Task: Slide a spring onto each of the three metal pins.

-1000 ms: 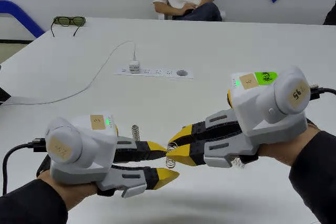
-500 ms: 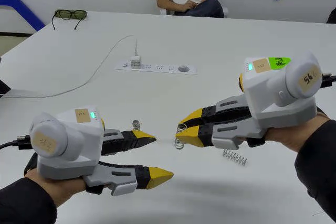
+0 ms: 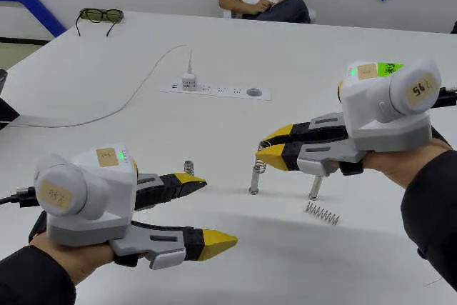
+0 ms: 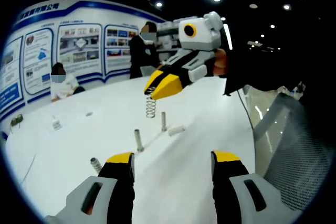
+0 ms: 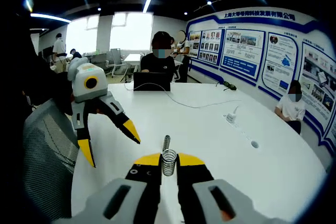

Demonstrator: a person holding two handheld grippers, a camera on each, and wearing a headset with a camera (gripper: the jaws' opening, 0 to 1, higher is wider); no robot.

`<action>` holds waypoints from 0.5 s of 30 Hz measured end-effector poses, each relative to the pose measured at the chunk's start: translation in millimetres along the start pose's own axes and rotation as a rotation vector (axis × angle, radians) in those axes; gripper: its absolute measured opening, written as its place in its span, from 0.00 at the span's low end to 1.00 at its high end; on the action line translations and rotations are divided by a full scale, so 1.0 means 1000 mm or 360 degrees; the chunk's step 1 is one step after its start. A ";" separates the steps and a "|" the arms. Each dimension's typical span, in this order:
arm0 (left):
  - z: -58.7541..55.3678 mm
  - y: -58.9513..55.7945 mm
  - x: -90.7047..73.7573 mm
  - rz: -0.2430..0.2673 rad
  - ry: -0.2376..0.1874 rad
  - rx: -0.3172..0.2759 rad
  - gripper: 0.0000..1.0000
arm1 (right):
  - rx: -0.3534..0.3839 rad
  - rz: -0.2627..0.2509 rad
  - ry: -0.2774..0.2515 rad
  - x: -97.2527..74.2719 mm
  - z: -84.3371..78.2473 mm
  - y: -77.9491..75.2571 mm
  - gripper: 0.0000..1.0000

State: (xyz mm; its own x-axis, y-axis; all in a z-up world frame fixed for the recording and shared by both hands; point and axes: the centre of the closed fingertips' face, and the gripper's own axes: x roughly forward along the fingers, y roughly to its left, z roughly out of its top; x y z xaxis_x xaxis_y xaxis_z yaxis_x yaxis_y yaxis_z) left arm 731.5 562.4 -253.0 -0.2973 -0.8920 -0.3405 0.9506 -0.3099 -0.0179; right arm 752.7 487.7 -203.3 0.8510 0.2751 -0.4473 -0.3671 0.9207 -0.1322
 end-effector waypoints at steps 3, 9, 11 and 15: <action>-0.001 0.000 0.000 0.0001 0.0006 -0.0005 0.62 | 0.0012 -0.0026 -0.0003 0.002 0.000 -0.007 0.12; -0.003 0.000 -0.001 0.0008 0.0014 -0.0019 0.63 | 0.0034 -0.0070 0.0003 0.009 -0.005 -0.020 0.12; -0.004 0.000 -0.001 0.0008 0.0016 -0.0021 0.63 | 0.0037 -0.0073 0.0006 0.012 -0.007 -0.021 0.12; -0.006 -0.001 0.000 0.0004 0.0028 -0.0025 0.64 | 0.0056 -0.0073 0.0023 0.018 -0.012 -0.025 0.12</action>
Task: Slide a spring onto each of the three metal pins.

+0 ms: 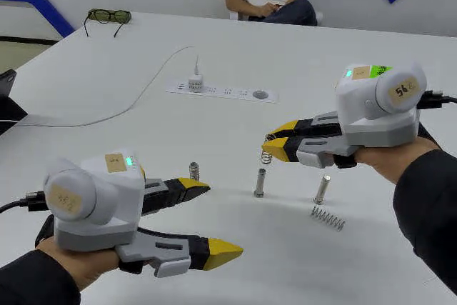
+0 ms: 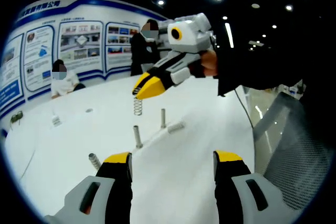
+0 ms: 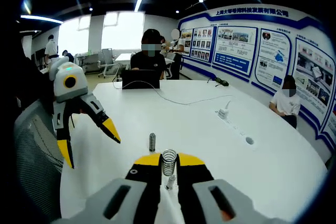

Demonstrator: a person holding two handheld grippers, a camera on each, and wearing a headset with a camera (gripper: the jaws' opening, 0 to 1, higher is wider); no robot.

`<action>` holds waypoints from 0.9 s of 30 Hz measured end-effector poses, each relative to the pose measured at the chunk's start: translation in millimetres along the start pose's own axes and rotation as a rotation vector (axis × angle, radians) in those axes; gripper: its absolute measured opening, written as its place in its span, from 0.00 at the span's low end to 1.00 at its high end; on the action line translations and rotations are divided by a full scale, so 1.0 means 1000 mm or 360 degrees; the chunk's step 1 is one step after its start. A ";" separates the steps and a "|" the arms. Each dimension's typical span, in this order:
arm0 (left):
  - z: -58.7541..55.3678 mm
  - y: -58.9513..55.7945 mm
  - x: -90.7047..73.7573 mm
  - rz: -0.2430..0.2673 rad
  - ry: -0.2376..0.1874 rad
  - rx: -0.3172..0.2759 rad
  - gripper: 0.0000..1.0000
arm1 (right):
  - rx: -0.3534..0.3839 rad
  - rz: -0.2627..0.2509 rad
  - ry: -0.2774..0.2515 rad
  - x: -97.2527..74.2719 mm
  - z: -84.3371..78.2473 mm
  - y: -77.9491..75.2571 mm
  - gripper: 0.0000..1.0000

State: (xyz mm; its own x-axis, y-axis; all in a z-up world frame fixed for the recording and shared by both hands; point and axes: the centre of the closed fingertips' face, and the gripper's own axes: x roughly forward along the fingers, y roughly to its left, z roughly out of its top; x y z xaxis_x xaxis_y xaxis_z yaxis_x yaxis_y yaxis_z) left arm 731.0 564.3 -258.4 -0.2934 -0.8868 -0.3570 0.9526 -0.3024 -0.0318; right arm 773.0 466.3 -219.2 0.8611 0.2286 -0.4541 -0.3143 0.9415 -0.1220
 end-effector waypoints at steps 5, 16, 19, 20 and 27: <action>-0.001 0.000 0.000 0.0005 0.0000 -0.0013 0.63 | 0.0027 0.0002 0.0041 0.008 -0.013 -0.004 0.12; -0.005 0.002 0.000 0.0008 0.0012 -0.0032 0.62 | 0.0052 0.0005 0.0058 0.018 -0.024 -0.010 0.12; -0.006 0.002 0.001 0.0006 0.0016 -0.0033 0.62 | 0.0076 0.0007 0.0056 0.020 -0.026 -0.013 0.12; -0.006 0.002 0.001 0.0006 0.0019 -0.0033 0.62 | 0.0074 0.0006 0.0060 0.021 -0.027 -0.013 0.12; -0.008 0.003 0.001 0.0010 0.0021 -0.0042 0.61 | 0.0093 0.0013 0.0079 0.023 -0.034 -0.011 0.12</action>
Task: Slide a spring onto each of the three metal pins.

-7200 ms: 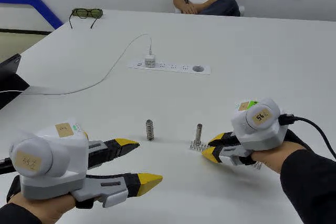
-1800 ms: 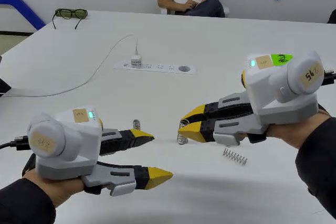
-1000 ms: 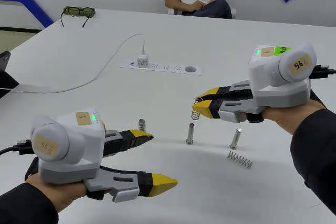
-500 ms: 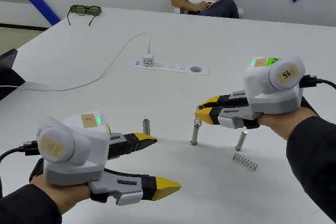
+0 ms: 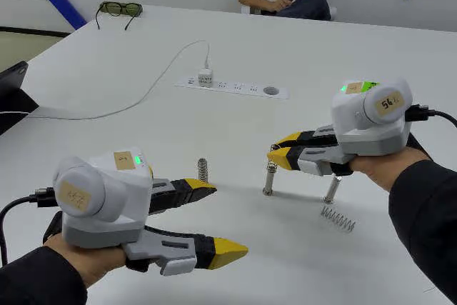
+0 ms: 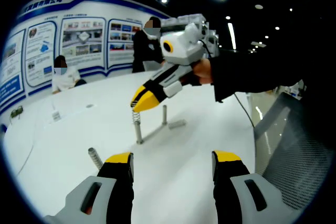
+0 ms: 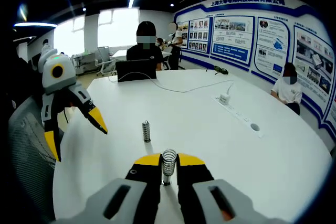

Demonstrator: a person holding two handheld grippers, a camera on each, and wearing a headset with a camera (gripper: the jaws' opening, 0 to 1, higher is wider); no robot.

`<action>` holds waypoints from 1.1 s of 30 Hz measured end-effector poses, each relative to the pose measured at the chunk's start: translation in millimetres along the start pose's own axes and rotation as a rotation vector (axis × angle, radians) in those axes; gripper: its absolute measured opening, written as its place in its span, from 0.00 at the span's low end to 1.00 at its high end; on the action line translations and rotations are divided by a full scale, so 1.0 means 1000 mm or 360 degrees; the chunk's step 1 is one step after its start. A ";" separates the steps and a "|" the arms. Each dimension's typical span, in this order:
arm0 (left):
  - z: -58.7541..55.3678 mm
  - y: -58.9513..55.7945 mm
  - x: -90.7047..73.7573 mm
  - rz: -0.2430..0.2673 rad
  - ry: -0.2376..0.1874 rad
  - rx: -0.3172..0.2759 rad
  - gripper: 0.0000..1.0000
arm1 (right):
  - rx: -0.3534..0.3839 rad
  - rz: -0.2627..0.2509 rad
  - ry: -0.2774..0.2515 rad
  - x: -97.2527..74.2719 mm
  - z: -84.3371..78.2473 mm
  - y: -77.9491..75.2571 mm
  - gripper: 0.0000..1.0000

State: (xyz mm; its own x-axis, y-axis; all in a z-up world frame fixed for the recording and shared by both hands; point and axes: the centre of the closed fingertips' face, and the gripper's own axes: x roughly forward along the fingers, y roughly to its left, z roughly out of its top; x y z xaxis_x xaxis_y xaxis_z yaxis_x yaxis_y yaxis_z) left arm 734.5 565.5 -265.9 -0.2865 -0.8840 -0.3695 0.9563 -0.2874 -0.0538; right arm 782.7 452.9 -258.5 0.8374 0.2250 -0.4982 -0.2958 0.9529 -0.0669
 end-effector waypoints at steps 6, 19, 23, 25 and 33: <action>0.000 0.000 0.001 -0.0002 0.0001 -0.0003 0.61 | 0.0010 0.0000 0.0023 0.006 -0.009 -0.001 0.12; -0.001 0.001 0.001 0.0009 -0.0001 -0.0013 0.61 | 0.0018 -0.0007 0.0090 0.019 -0.027 0.002 0.12; -0.001 0.001 0.000 0.0012 -0.0001 -0.0016 0.60 | 0.0029 -0.0012 0.0110 0.022 -0.033 0.002 0.12; -0.001 0.001 0.000 0.0015 0.0000 -0.0018 0.60 | 0.0036 -0.0021 0.0128 0.022 -0.037 0.002 0.12; -0.001 0.001 0.000 0.0014 -0.0001 -0.0023 0.60 | 0.0034 -0.0024 0.0172 0.026 -0.044 0.003 0.12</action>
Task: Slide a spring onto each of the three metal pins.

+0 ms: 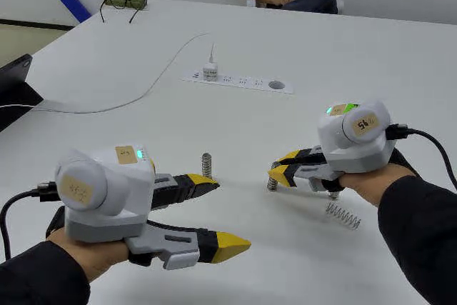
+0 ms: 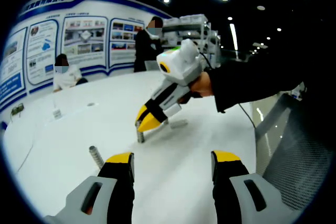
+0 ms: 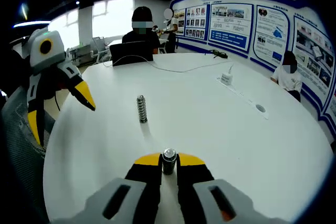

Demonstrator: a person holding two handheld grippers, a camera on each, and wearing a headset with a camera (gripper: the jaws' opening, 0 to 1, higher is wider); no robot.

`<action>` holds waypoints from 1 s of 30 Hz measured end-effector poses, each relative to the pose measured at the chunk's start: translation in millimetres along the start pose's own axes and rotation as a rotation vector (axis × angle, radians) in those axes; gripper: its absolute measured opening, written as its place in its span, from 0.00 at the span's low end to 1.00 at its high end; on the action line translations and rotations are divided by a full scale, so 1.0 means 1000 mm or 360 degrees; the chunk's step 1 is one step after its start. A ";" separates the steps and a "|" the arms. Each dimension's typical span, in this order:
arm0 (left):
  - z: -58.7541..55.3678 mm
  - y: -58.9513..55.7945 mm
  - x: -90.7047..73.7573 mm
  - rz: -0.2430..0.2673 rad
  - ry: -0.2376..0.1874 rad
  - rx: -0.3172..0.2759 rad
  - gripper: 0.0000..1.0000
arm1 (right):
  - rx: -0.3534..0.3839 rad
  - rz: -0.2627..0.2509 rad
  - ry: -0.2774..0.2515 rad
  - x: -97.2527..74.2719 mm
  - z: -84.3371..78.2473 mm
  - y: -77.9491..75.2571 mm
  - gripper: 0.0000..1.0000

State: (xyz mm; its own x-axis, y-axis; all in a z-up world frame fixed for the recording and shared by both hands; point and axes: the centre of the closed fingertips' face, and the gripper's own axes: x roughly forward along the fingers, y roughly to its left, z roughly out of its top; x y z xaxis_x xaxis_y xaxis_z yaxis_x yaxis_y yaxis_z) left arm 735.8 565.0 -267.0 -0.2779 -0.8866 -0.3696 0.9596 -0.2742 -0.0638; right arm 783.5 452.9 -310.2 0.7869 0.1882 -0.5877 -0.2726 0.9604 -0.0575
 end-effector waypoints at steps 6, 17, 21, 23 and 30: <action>0.001 0.000 0.000 0.0004 -0.0002 0.0000 0.60 | -0.0002 -0.0007 0.0014 0.000 -0.001 -0.001 0.13; 0.003 -0.001 0.000 -0.0004 -0.0004 0.0012 0.60 | 0.0012 -0.0048 0.0004 -0.017 -0.003 -0.003 0.15; 0.003 -0.001 0.000 -0.0008 -0.0005 0.0018 0.60 | 0.0008 -0.0063 -0.0012 -0.026 -0.002 -0.003 0.16; 0.004 -0.002 0.000 -0.0010 -0.0006 0.0021 0.60 | 0.0008 -0.0071 -0.0021 -0.032 -0.002 -0.002 0.16; 0.006 -0.003 0.001 -0.0015 -0.0013 0.0029 0.60 | -0.0010 -0.0093 -0.0029 -0.049 -0.008 0.005 0.16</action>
State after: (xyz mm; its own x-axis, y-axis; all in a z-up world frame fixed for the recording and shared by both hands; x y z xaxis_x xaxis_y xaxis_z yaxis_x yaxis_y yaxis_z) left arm 732.6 563.1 -261.9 -0.2873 -0.8871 -0.3612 0.9560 -0.2890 -0.0506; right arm 739.1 446.6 -287.6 0.8116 0.1358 -0.5682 -0.2296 0.9685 -0.0965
